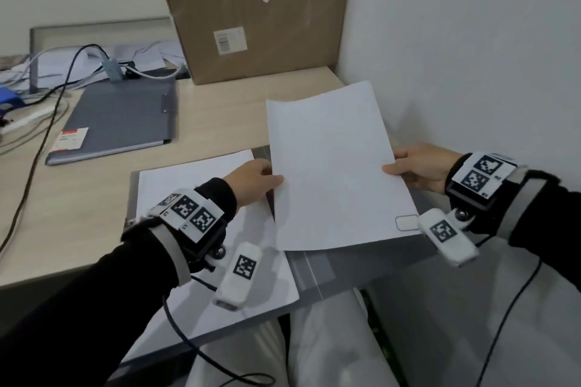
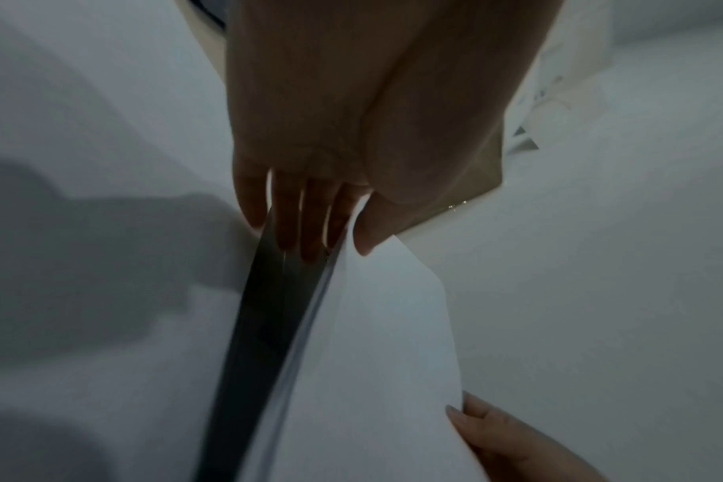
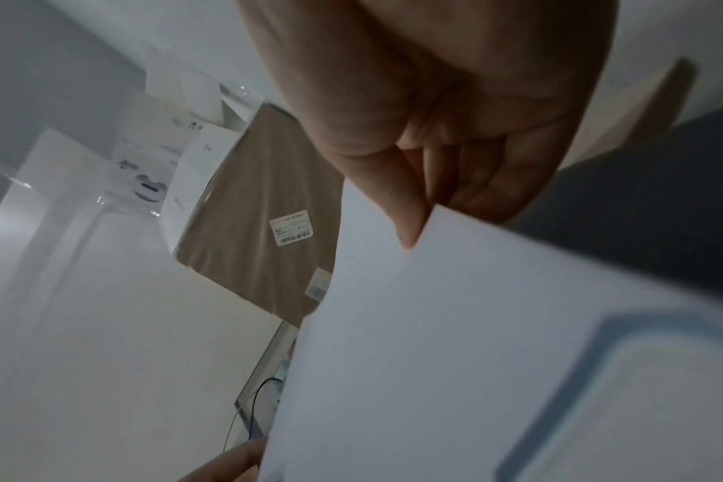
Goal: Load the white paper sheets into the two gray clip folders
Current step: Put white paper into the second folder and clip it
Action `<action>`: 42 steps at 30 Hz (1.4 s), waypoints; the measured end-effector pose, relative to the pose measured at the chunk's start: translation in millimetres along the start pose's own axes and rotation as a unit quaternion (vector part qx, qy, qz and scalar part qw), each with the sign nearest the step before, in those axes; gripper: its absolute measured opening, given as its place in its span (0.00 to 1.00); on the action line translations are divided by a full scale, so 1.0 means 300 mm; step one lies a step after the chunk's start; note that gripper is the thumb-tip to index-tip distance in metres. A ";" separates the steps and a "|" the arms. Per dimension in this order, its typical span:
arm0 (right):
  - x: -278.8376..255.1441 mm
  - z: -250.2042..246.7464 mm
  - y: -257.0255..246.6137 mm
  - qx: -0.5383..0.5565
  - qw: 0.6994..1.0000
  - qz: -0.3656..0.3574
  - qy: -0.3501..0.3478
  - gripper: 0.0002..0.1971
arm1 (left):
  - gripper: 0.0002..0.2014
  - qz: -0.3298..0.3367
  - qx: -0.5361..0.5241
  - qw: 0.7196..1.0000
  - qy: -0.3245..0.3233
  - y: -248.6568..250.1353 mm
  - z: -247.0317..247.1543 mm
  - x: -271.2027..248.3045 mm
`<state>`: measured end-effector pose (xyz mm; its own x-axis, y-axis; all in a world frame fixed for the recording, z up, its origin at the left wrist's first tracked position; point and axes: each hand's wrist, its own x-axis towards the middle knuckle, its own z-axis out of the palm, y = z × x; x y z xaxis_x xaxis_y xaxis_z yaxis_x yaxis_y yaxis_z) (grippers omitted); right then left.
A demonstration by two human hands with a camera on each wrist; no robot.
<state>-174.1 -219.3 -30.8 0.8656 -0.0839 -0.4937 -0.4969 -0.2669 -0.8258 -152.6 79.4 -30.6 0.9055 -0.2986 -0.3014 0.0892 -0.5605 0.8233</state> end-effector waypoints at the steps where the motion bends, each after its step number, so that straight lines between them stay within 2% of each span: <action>1: -0.004 -0.009 0.017 -0.001 1.000 0.008 0.010 0.16 | 0.18 0.002 0.084 0.996 0.017 0.000 0.001 0.008; 3: -0.019 -0.023 0.053 0.001 0.999 0.024 0.024 0.16 | 0.26 -0.005 0.247 0.969 -0.007 -0.014 -0.001 0.026; 5: -0.031 -0.038 0.092 0.004 0.999 0.040 0.030 0.16 | 0.35 -0.027 0.388 0.919 -0.063 -0.043 -0.005 0.045; 7: -0.049 -0.043 0.125 0.012 0.998 0.056 0.026 0.15 | 0.41 -0.039 0.458 0.883 -0.095 -0.061 -0.009 0.050; 13: -0.076 -0.011 0.170 0.006 0.997 0.082 -0.009 0.14 | 0.44 -0.005 0.481 0.867 -0.128 -0.050 -0.030 0.024; 16: -0.088 0.016 0.176 -0.002 0.995 0.098 -0.032 0.08 | 0.44 -0.013 0.476 0.865 -0.155 -0.066 -0.051 0.007; 20: -0.109 0.039 0.195 0.002 0.992 0.110 -0.053 0.07 | 0.46 -0.007 0.465 0.869 -0.171 -0.095 -0.082 -0.014; 23: -0.126 0.051 0.209 0.012 0.993 0.103 -0.056 0.07 | 0.42 0.001 0.411 0.898 -0.157 -0.104 -0.098 -0.024; 27: -0.153 0.062 0.220 0.035 0.995 0.071 -0.055 0.08 | 0.22 0.011 0.215 0.976 -0.012 -0.089 -0.098 -0.008; 29: -0.164 0.064 0.221 0.041 0.996 0.058 -0.052 0.09 | 0.19 0.001 0.092 0.995 0.036 -0.076 -0.084 0.009; 31: -0.173 0.067 0.219 0.043 0.997 0.050 -0.049 0.10 | 0.20 -0.017 -0.010 1.000 0.024 -0.062 -0.057 0.024; 34: -0.187 0.076 0.213 0.045 0.997 0.041 -0.051 0.10 | 0.13 -0.036 -0.101 0.994 -0.019 -0.037 -0.014 0.021; 36: -0.195 0.082 0.213 0.041 0.996 0.045 -0.058 0.12 | 0.06 -0.038 -0.107 0.993 -0.008 -0.023 0.001 0.022; 39: -0.216 0.083 0.206 0.006 0.994 0.062 -0.095 0.10 | 0.04 -0.058 -0.080 0.995 0.011 -0.024 0.012 0.023; 41: -0.227 0.074 0.187 -0.002 0.993 0.067 -0.101 0.04 | 0.04 -0.079 -0.059 0.995 -0.003 -0.037 0.019 0.018; 42: -0.227 0.068 0.177 0.003 0.994 0.065 -0.090 0.05 | 0.04 -0.086 -0.054 0.995 -0.015 -0.045 0.025 0.013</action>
<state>-260.7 -208.2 -46.5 0.7696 0.0562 -0.6360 -0.6040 -0.2588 -0.7537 -153.4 80.1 -46.5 0.8607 -0.2296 -0.4544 0.2865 -0.5193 0.8051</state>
